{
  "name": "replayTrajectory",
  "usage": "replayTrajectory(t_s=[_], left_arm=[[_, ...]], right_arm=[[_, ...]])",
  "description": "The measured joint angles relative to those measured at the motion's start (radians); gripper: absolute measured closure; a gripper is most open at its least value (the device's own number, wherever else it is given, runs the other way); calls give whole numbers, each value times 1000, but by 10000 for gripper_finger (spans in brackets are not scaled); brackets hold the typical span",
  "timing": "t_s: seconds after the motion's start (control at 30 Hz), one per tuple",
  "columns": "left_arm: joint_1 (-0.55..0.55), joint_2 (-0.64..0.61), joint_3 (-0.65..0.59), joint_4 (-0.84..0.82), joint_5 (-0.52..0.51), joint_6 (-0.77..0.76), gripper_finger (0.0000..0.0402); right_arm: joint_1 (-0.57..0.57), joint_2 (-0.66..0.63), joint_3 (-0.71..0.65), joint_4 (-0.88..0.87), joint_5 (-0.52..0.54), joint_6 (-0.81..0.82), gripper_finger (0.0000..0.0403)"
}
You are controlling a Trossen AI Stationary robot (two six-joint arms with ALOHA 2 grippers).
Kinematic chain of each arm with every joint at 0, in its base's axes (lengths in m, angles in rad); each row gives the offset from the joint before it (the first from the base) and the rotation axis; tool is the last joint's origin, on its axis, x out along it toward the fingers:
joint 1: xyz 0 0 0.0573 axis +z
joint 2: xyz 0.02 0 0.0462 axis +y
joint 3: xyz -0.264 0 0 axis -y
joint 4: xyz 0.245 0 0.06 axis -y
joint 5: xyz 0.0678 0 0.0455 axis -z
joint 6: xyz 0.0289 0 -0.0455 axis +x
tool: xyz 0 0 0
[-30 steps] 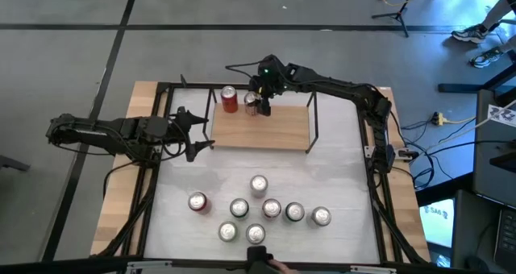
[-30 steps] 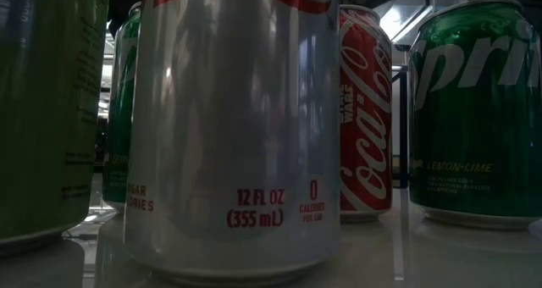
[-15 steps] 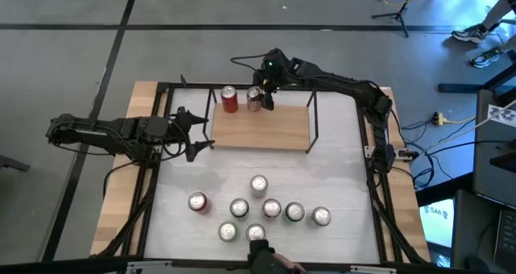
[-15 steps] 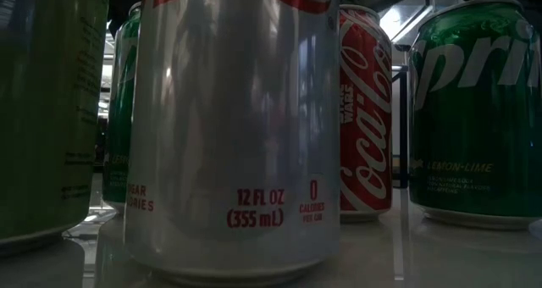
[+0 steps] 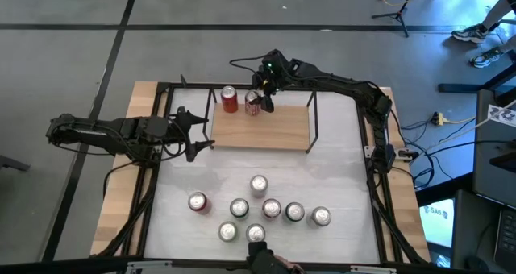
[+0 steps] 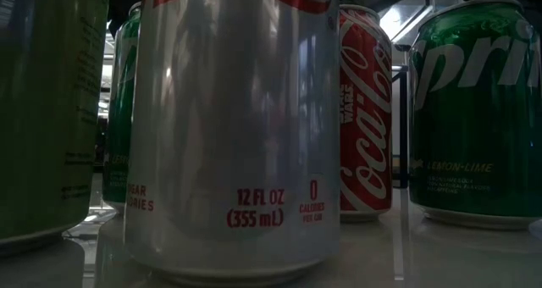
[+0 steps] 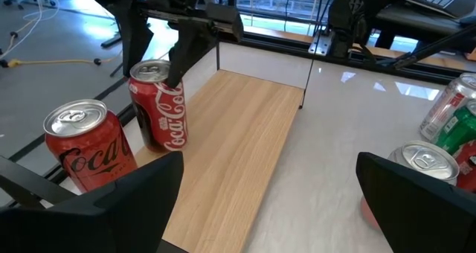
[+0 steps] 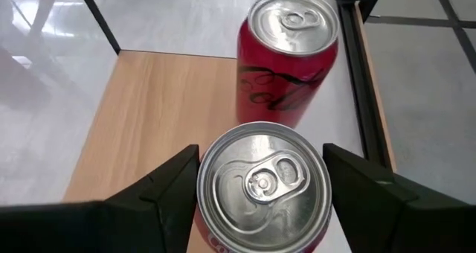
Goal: Place canned beverage on shelf
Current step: Put the red white soda can on the shelf
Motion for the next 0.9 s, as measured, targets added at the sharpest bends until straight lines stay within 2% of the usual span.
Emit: replayTrajectory(t_s=[0.9], left_arm=[[0, 0, 0, 0, 0, 0, 13]], right_arm=[[4, 18, 3, 27, 15, 3, 150]])
